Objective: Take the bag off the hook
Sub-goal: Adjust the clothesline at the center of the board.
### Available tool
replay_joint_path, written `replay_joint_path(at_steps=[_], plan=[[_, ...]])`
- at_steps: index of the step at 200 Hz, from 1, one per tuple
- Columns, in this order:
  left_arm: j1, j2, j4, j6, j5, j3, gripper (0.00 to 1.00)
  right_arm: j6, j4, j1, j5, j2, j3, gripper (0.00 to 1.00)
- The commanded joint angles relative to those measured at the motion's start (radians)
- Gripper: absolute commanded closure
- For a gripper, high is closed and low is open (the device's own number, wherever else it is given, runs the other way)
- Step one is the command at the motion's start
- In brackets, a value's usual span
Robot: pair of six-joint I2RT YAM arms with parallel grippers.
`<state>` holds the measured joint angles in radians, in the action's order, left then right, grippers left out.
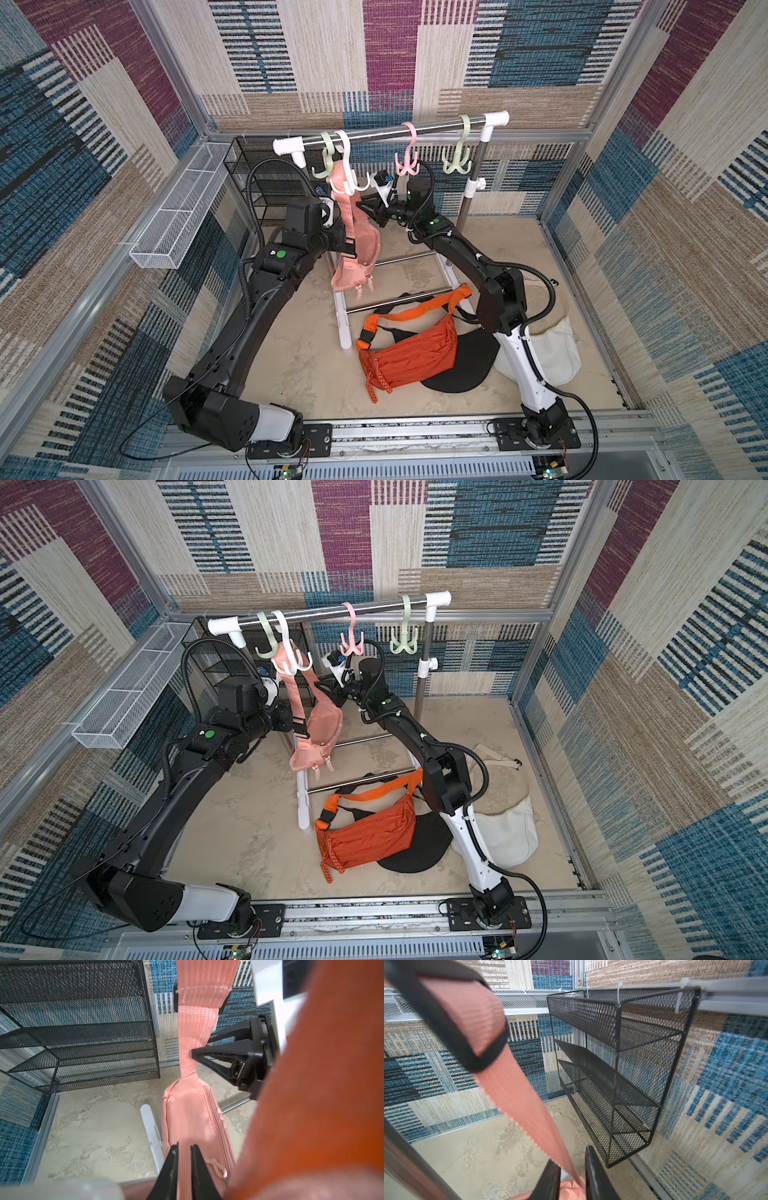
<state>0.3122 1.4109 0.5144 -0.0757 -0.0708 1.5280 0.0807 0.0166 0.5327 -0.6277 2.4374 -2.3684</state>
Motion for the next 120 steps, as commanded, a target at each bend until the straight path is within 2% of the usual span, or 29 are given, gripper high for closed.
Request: replay_joint_path(at_steps=[1, 24, 46, 86, 102, 120], plan=[[-0.022, 0.015, -0.050, 0.033, 0.025, 0.007, 0.84, 0.001, -0.003, 0.001, 0.004, 0.009, -0.019, 0.76], [-0.055, 0.031, -0.060, 0.040, 0.051, 0.019, 0.84, -0.009, -0.003, 0.001, 0.000, 0.023, -0.043, 0.76], [-0.083, 0.050, -0.063, 0.058, 0.085, 0.042, 0.84, -0.013, -0.007, 0.001, 0.002, 0.038, -0.069, 0.71], [-0.119, 0.093, -0.042, 0.059, 0.154, 0.101, 0.84, -0.039, -0.003, 0.001, -0.006, 0.076, -0.116, 0.52], [-0.119, 0.066, -0.050, 0.048, 0.204, 0.068, 0.81, -0.051, -0.002, 0.000, -0.010, 0.097, -0.140, 0.45], [-0.119, 0.009, -0.067, 0.010, 0.220, -0.002, 0.77, -0.063, 0.008, 0.001, -0.016, 0.116, -0.153, 0.42]])
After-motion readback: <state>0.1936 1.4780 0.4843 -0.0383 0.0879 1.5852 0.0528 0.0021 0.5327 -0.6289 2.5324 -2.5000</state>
